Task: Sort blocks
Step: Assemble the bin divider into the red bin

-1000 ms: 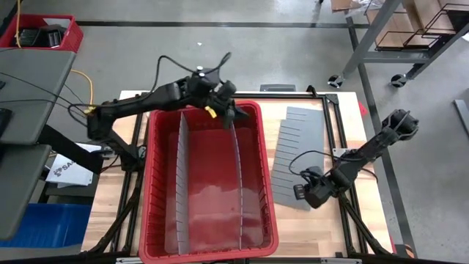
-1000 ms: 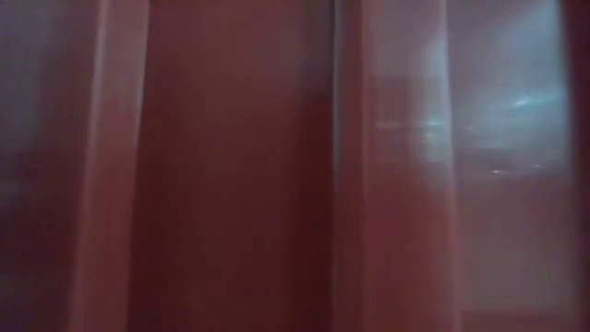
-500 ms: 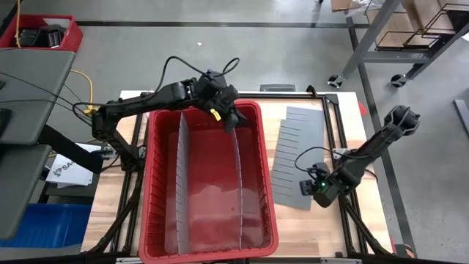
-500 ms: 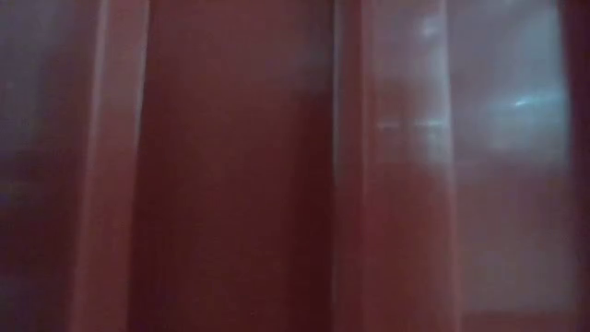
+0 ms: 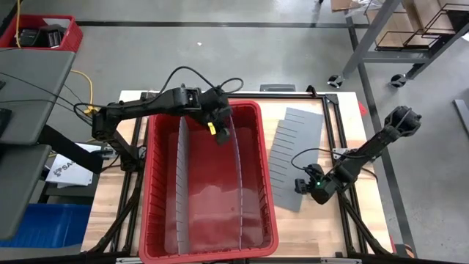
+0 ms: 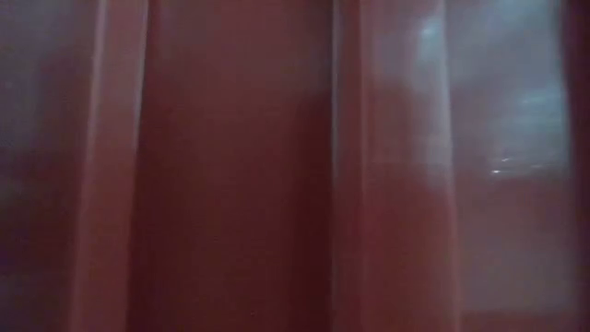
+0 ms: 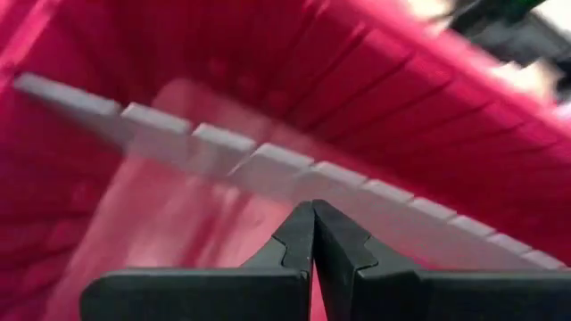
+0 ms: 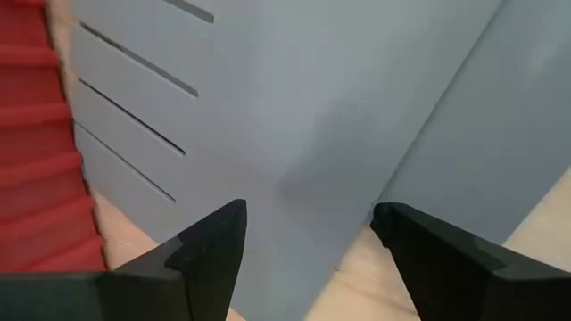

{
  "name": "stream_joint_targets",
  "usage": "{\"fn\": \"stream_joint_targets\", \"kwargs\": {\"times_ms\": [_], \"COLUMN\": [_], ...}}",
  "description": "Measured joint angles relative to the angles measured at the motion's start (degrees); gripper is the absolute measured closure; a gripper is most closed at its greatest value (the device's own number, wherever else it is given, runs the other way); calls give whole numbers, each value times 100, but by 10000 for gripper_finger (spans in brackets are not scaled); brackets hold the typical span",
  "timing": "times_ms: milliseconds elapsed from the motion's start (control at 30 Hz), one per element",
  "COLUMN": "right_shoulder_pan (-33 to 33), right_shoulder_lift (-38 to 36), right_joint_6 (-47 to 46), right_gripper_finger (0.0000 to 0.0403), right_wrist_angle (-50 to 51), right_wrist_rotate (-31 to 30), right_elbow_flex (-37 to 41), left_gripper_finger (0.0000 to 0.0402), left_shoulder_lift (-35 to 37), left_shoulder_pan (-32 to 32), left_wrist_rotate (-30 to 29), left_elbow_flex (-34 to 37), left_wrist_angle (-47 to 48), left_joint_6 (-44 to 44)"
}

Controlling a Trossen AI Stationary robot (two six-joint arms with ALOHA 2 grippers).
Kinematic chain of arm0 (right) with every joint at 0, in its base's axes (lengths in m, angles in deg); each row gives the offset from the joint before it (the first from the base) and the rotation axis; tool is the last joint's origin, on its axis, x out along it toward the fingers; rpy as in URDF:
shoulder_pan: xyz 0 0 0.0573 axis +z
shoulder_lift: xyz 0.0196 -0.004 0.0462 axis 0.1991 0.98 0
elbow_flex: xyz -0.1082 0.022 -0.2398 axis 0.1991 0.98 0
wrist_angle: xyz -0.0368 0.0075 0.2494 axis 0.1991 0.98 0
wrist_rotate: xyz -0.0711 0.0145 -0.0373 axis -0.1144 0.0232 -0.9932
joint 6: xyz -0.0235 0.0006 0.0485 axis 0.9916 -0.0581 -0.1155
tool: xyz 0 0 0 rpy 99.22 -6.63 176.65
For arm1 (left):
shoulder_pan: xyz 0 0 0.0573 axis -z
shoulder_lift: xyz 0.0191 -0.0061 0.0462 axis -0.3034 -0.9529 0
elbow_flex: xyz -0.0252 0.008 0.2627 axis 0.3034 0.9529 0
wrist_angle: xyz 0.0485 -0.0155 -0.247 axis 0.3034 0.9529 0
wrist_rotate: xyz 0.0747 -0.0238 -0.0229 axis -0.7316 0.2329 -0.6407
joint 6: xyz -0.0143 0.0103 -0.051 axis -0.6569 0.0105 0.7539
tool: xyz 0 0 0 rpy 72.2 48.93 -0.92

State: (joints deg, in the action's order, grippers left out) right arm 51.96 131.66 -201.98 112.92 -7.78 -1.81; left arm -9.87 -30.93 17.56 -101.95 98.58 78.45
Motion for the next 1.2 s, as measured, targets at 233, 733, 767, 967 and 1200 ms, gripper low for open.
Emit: {"fn": "stream_joint_targets", "kwargs": {"times_ms": [233, 733, 767, 967, 1200], "right_shoulder_pan": [-12, -12, -10, -10, -10], "right_shoulder_lift": [4, 4, 4, 0, -2], "right_joint_6": [107, 116, 117, 171, 173], "right_gripper_finger": [141, 142, 142, 142, 142], "right_wrist_angle": [-315, -532, -554, -591, -633], "right_wrist_rotate": [-731, -928, -941, -942, -942], "right_elbow_flex": [26, 28, 27, 21, 20], "left_gripper_finger": [401, 401, 401, 401, 401], "left_shoulder_lift": [6, -138, -174, -77, 389], "left_shoulder_pan": [1, -158, -170, -202, -163], "left_wrist_rotate": [-421, -1451, -1728, -1406, -2022], "left_elbow_flex": [33, 818, 823, 362, -269], "left_wrist_angle": [818, -19, 19, 246, 1680], "left_joint_6": [-309, -392, -305, -223, -342]}}
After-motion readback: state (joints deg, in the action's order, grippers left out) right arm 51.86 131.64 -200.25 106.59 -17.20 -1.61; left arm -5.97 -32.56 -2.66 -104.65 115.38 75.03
